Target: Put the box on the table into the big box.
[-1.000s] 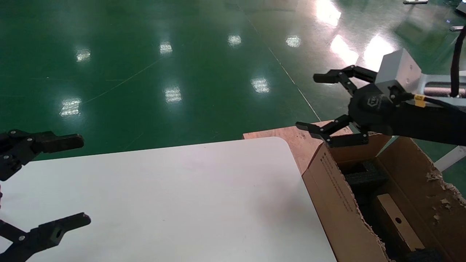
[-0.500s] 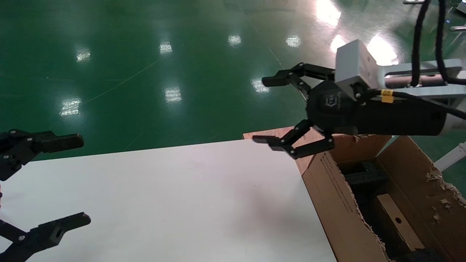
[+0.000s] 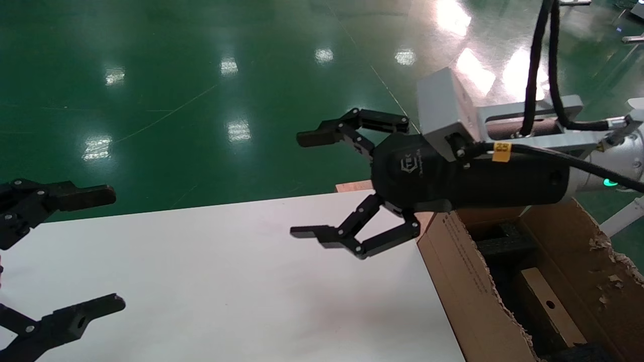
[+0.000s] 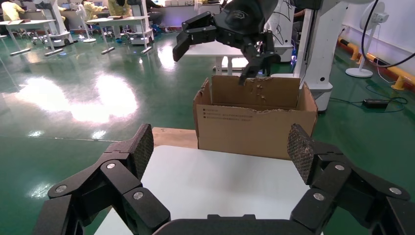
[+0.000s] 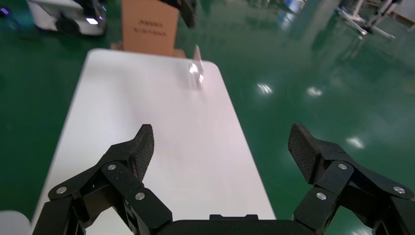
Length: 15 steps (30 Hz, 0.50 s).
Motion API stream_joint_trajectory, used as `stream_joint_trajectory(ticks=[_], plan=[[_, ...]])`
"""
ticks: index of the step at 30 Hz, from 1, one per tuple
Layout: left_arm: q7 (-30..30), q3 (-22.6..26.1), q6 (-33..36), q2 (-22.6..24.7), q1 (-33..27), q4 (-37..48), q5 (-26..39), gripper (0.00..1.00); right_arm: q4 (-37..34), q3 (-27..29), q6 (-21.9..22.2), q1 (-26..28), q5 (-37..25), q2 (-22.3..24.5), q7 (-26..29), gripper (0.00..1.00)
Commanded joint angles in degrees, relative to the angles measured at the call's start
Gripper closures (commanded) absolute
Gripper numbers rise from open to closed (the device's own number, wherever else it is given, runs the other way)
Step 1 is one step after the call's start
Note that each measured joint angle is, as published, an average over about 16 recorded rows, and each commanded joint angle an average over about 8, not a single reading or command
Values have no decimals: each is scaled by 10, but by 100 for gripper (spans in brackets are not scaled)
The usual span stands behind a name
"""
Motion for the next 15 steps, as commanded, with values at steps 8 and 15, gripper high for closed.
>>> stream_joint_trajectory(ticks=[8,15], plan=[[0,0,0,0,0,0,0,0,-7,174,-57,-133,-28,-55,40,0],[0,0,0,0,0,0,0,0,-13,309,-102,-237,-49,-98,71,0]])
